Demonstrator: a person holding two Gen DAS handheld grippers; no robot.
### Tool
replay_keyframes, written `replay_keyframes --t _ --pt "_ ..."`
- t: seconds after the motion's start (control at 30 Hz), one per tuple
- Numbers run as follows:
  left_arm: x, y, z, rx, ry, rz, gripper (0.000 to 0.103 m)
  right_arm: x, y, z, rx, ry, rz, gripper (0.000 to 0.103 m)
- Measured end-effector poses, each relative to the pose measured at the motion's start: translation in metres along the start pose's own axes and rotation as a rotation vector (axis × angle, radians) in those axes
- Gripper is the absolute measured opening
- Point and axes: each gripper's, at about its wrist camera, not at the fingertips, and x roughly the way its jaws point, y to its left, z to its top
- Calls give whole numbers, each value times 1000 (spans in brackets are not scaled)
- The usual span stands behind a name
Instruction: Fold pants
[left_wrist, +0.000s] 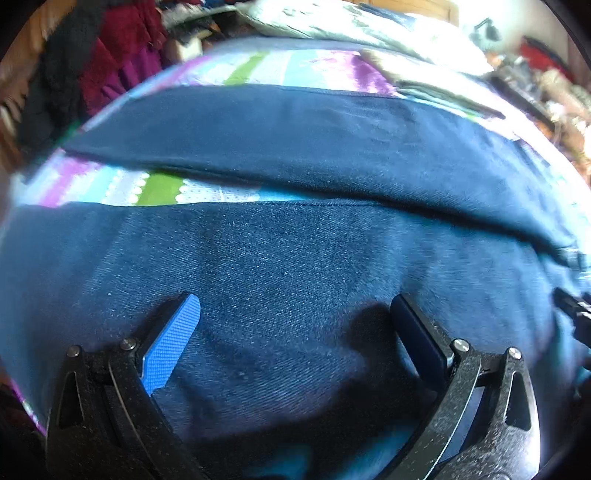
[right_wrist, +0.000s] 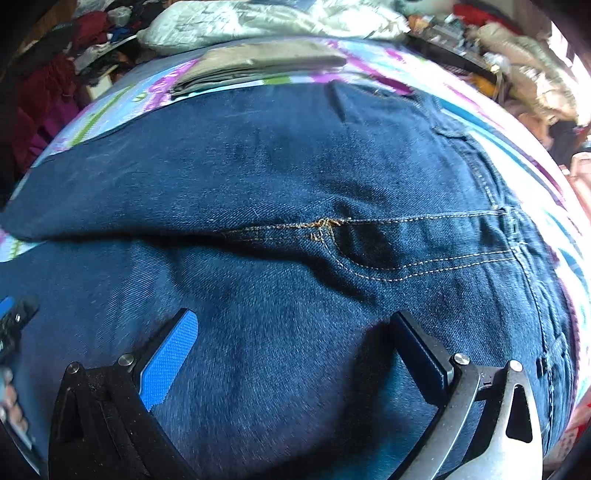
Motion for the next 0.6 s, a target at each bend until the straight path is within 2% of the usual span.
replay_keyframes --t 0.07,0.13,0.27,0.33,0.4,0.47,0.6 --pt "-19 23 11 -56 -58 -57 103 -18 -20 5 23 -33 58 103" --pt "-35 51 35 -73 -126 -62 103 -40 -42 10 20 -104 42 103" --pt "-37 115 114 -34 -214 27 103 -74 -91 18 75 -209 -97 103" --pt "-20 154 162 -46 -248 115 103 -81 -117 19 165 -205 -163 103" --pt "2 199 208 -99 -273 200 103 -82 -136 18 235 -184 -202 103" --pt "32 241 242 -201 -231 191 102 -81 -151 15 294 -164 -258 103" --pt "90 296 273 -377 -152 213 98 -72 -164 19 313 -146 -350 103"
